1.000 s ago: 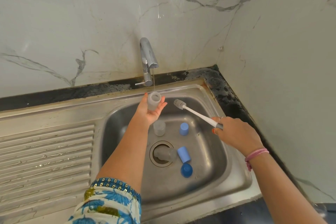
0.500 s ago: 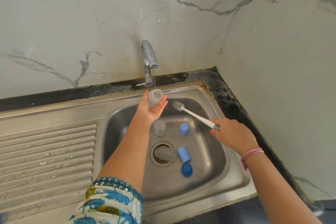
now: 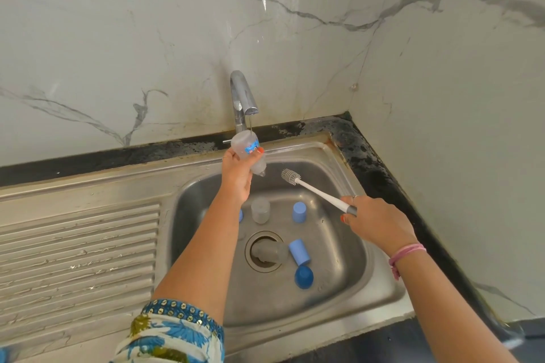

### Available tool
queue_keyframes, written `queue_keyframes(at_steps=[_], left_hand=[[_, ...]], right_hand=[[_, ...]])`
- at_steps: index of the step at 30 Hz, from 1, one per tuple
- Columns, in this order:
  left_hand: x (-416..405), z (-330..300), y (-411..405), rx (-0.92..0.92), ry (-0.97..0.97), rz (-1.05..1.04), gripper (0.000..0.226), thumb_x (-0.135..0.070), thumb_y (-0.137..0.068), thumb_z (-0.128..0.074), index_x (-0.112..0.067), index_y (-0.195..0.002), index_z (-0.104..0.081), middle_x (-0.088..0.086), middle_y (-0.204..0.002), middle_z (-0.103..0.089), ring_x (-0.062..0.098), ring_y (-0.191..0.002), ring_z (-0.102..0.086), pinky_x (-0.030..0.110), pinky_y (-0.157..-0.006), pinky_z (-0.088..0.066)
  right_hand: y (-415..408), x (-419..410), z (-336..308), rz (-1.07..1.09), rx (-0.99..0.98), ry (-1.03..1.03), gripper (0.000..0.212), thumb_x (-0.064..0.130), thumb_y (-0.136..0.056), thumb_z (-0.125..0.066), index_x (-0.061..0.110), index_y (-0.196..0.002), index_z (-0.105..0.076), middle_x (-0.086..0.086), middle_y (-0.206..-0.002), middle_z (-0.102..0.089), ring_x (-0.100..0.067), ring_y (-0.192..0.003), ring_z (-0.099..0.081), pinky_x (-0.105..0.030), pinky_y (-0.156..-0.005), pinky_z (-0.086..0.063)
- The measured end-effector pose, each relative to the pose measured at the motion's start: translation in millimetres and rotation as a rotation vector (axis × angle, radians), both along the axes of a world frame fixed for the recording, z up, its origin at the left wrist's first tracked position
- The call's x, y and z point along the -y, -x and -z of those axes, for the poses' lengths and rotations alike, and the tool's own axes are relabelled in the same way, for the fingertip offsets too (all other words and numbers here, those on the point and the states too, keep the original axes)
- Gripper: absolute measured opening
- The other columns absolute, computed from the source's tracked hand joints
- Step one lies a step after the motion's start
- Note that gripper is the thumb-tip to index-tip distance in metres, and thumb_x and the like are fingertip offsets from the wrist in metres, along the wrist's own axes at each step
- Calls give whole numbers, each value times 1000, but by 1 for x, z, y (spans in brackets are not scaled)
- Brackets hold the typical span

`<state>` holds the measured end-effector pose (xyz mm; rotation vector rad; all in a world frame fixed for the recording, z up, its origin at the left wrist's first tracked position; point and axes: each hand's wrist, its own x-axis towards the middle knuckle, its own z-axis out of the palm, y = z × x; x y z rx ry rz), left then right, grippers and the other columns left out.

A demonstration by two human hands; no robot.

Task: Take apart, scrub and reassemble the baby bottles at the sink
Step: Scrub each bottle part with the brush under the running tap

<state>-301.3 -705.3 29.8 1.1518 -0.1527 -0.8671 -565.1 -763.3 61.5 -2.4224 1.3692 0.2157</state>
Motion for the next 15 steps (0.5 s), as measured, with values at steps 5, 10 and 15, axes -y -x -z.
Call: queue_keyframes(at_steps=[5,10,15], left_hand=[[0,-3,3,286,-173,18,69,-2,-72,-82,-16,-130,-46,5,-127,-57,21,-113,-56,30,-86,-52],[-1,-3,5,420,-213,19,72,-2,-68,-84,-19,-128,-47,1,-127,-56,15,-110,-55,21,-81,-51],[0,0,2,414,-243,24,70,-6,-68,-86,-18,-127,-49,1,-127,-57,12,-104,-57,11,-61,-49]], right_hand=[[1,-3,-1,8,-3,9,29,35,-97,-52,32,-125,-57,8,-79,-58,-13,-66,-59,-25,-58,-46],[2,-6,-2,4,-17,12,27,34,-97,-51,32,-123,-58,7,-78,-59,-14,-66,-60,-27,-61,-52],[2,-10,-1,22,-17,14,27,34,-97,-51,34,-123,-58,8,-78,-59,-13,-66,-60,-25,-57,-48]])
